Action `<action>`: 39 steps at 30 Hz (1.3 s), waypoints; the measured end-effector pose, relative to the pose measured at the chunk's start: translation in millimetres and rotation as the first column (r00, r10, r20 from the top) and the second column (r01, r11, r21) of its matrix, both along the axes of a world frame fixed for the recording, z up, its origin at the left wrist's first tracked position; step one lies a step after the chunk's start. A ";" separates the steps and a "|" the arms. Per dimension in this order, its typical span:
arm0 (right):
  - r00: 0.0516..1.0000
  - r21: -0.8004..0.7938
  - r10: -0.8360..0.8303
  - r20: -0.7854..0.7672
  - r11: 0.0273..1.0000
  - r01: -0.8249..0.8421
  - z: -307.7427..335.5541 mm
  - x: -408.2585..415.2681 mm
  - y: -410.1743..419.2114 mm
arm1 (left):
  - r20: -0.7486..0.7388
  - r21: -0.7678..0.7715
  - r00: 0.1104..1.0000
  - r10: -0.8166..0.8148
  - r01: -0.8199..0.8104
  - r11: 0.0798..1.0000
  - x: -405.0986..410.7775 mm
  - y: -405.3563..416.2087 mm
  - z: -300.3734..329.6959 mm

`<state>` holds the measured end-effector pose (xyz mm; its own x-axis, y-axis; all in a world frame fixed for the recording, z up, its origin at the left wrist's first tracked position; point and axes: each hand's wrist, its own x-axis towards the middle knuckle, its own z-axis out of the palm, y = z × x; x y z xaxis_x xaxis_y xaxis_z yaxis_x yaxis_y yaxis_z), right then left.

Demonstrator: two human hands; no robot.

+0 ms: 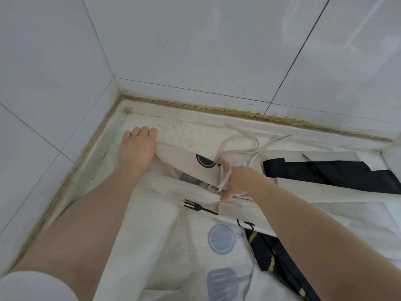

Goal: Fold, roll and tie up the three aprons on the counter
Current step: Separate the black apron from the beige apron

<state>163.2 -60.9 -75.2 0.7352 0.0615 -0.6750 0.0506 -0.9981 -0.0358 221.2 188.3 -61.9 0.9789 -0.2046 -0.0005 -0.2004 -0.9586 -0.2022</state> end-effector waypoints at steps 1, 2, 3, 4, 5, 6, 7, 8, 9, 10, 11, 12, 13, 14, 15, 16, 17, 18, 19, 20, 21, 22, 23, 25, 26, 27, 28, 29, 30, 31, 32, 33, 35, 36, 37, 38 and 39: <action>1.000 0.012 -0.001 0.010 1.000 0.001 -2.0 -0.3 -1.0 | -0.001 -0.036 0.999 0.038 -0.038 0.999 -0.2 2.6 -2.5; 1.000 0.021 0.002 0.023 1.000 -0.002 -3.9 -0.7 -2.0 | -0.026 -0.066 0.996 0.085 -0.086 0.994 -0.9 3.7 -5.2; 0.999 0.026 0.000 0.032 1.000 -0.001 -5.6 -0.5 -2.2 | -0.072 -0.088 0.988 0.138 -0.144 0.986 -2.2 3.3 -7.8; 0.999 0.032 -0.008 0.034 0.999 0.007 -6.9 -0.3 -2.8 | -0.120 -0.095 0.976 0.179 -0.191 0.977 -4.3 0.9 -8.5; 0.999 0.042 -0.024 0.033 0.999 0.022 -8.2 -0.8 -4.1 | -0.159 -0.104 0.971 0.180 -0.198 0.975 -7.0 -3.9 -7.7; 0.999 0.056 -0.033 0.038 0.998 0.031 -8.7 -1.8 -5.3 | -0.182 -0.125 0.975 0.129 -0.153 0.980 -10.5 -11.0 -5.3; 0.998 0.070 -0.034 0.050 0.997 0.031 -8.7 -2.6 -6.8 | -0.195 -0.154 0.980 0.029 -0.060 0.986 -15.1 -20.6 -2.2; 0.997 0.085 -0.031 0.067 0.996 0.025 -8.6 -4.2 -8.2 | -0.207 -0.185 0.973 -0.103 0.064 0.981 -23.0 -32.1 0.6; 0.996 0.093 -0.027 0.090 0.996 0.019 -7.7 -5.5 -8.8 | -0.219 -0.217 0.943 -0.251 0.204 0.955 -31.6 -44.1 2.7; 0.994 0.096 -0.025 0.111 0.995 0.015 -7.7 -7.7 -10.0 | -0.237 -0.236 0.896 -0.375 0.321 0.917 -40.1 -55.0 1.5; 0.992 0.092 -0.025 0.122 0.996 0.013 -8.2 -9.0 -11.2 | -0.269 -0.237 0.855 -0.444 0.389 0.890 -45.8 -61.8 -4.2; 0.991 0.088 -0.027 0.131 0.996 0.016 -8.8 -10.7 -12.4 | -0.316 -0.203 0.838 -0.445 0.398 0.894 -48.8 -64.2 -12.2; 0.989 0.084 -0.031 0.143 0.996 0.019 -10.2 -12.3 -13.0 | -0.361 -0.136 0.847 -0.390 0.366 0.921 -49.3 -61.2 -21.9; 0.987 0.076 -0.027 0.157 0.997 0.015 -12.1 -14.9 -15.4 | -0.379 -0.051 0.872 -0.311 0.316 0.947 -49.8 -56.3 -30.3; 0.986 0.062 -0.018 0.168 0.998 0.007 -14.4 -17.5 -17.1 | -0.369 0.032 0.901 -0.229 0.259 0.965 -50.0 -49.4 -37.9; 0.984 0.045 -0.004 0.178 0.999 -0.004 -16.3 -19.1 -17.0 | -0.335 0.090 0.929 -0.156 0.196 0.976 -50.6 -41.5 -41.9; 0.981 0.034 0.008 0.192 0.999 -0.015 -17.9 -20.7 -18.9 | -0.291 0.123 0.952 -0.099 0.140 0.983 -51.3 -36.7 -43.6; 0.979 0.033 0.015 0.205 0.999 -0.022 -18.7 -23.8 -22.1 | -0.247 0.147 0.967 -0.065 0.104 0.984 -52.6 -35.9 -43.6; 0.976 0.030 0.029 0.218 0.999 -0.036 -18.4 -25.6 -23.3 | -0.202 0.169 0.978 -0.050 0.085 0.982 -52.3 -35.7 -41.1; 0.973 0.027 0.045 0.226 0.998 -0.052 -17.8 -30.0 -25.7 | -0.166 0.179 0.985 -0.049 0.079 0.981 -52.2 -37.6 -39.4; 0.970 0.013 0.065 0.235 0.997 -0.070 -17.5 -33.3 -28.4 | -0.155 0.178 0.987 -0.040 0.067 0.982 -50.8 -39.4 -37.3; 0.965 -0.010 0.082 0.250 0.997 -0.082 -16.7 -37.5 -31.9 | -0.169 0.175 0.986 -0.007 0.037 0.984 -49.6 -41.3 -34.8; 0.960 -0.045 0.095 0.264 0.995 -0.086 -16.3 -41.1 -35.6 | -0.194 0.191 0.980 0.043 -0.005 0.982 -48.4 -43.1 -33.0; 0.954 -0.116 0.116 0.276 0.989 -0.087 -13.9 -49.0 -44.8 | -0.256 0.267 0.953 0.159 -0.088 0.960 -47.9 -50.9 -27.4; 0.951 -0.134 0.126 0.283 0.987 -0.091 -13.2 -52.8 -49.8 | -0.276 0.297 0.941 0.196 -0.110 0.949 -48.6 -58.8 -22.2; 0.946 -0.142 0.144 0.291 0.984 -0.106 -12.6 -56.7 -54.9 | -0.275 0.326 0.940 0.204 -0.108 0.939 -51.1 -69.6 -16.1; 0.938 -0.140 0.171 0.303 0.981 -0.133 -12.1 -59.5 -60.0 | -0.237 0.351 0.959 0.153 -0.062 0.934 -54.3 -82.2 -10.4; 0.927 -0.126 0.200 0.318 0.978 -0.168 -11.7 -62.8 -66.4 | -0.179 0.354 0.984 0.022 0.044 0.934 -60.3 -98.8 -5.5; 0.916 -0.105 0.224 0.334 0.974 -0.201 -11.5 -64.7 -71.4 | -0.138 0.302 0.977 -0.165 0.200 0.932 -67.5 -116.9 -2.5; 0.909 -0.079 0.239 0.341 0.971 -0.226 -12.2 -65.4 -76.4 | -0.120 0.183 0.925 -0.361 0.378 0.908 -78.0 -136.0 -1.2; 0.907 -0.055 0.250 0.339 0.968 -0.247 -11.3 -66.1 -80.9 | -0.124 0.030 0.840 -0.529 0.536 0.844 -90.7 -156.3 -1.4; 0.909 -0.041 0.269 0.319 0.962 -0.270 -10.8 -66.6 -86.9 | -0.127 -0.136 0.758 -0.639 0.625 0.768 -103.2 -176.7 -3.4; 0.908 -0.034 0.312 0.279 0.948 -0.315 -7.5 -67.7 -98.0 | -0.230 -0.398 0.701 -0.675 0.565 0.723 -115.7 -206.1 -13.5; 0.907 -0.022 0.312 0.281 0.948 -0.319 -5.3 -69.4 -105.7 | -0.340 -0.496 0.708 -0.619 0.424 0.758 -116.6 -215.2 -19.2; 0.907 -0.004 0.292 0.302 0.952 -0.305 -2.9 -72.5 -116.1 | -0.439 -0.552 0.707 -0.555 0.275 0.787 -115.3 -221.2 -26.5; 0.911 0.015 0.252 0.326 0.962 -0.272 0.0 -76.4 -127.8 | -0.502 -0.552 0.705 -0.501 0.185 0.813 -112.8 -223.9 -34.2; 0.917 0.025 0.205 0.343 0.974 -0.227 2.1 -80.7 -140.2 | -0.532 -0.507 0.709 -0.463 0.171 0.845 -111.2 -224.0 -41.5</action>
